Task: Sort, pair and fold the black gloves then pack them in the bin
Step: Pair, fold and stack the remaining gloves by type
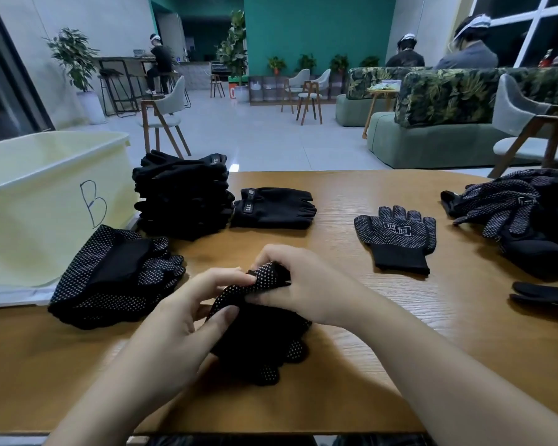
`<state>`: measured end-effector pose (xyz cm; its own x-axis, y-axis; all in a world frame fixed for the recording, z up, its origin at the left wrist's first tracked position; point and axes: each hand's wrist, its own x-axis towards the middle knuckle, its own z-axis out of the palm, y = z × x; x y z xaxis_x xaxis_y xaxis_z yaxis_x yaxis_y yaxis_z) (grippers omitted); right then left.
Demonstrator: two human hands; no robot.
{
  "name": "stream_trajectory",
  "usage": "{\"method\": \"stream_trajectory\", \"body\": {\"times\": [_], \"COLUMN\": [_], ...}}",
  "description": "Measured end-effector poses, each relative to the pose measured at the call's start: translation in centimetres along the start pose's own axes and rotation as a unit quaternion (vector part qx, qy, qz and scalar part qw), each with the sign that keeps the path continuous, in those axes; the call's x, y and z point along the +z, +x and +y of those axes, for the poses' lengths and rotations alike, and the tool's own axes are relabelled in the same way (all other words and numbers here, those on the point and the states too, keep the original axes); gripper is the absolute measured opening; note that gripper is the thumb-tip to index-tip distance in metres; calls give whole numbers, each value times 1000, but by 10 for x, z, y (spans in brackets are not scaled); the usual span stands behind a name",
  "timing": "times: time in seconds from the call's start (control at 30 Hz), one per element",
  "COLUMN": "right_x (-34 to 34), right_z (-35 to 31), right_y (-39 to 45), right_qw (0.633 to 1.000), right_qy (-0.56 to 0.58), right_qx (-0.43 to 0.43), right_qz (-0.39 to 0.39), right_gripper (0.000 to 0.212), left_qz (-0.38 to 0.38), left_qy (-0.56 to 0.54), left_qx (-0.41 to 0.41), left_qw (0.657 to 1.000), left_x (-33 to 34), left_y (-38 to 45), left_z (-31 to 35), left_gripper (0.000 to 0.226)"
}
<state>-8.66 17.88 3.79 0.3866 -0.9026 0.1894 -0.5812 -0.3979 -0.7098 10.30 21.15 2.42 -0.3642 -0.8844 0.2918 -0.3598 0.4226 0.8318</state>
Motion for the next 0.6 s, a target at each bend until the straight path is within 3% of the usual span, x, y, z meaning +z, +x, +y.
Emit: {"method": "stream_trajectory", "body": {"times": [0.1,0.23,0.4,0.6], "right_x": [5,10,27,51], "right_z": [-2,-14,-35,-64], "right_y": [5,16,46,95], "right_qw": [999,998,989,982], "right_qy": [41,47,93,125], "right_qx": [4,-25,-40,-46], "right_qz": [19,46,105,131], "right_gripper": [21,19,19,20], "left_qz": [18,80,150,234], "left_qy": [52,82,100,12], "left_qx": [56,65,54,-34], "left_qw": [997,991,982,972], "left_x": [-4,-15,-38,-75], "left_y": [-1,0,4,9], "left_z": [0,-6,-11,-29], "left_gripper": [54,72,68,57]}}
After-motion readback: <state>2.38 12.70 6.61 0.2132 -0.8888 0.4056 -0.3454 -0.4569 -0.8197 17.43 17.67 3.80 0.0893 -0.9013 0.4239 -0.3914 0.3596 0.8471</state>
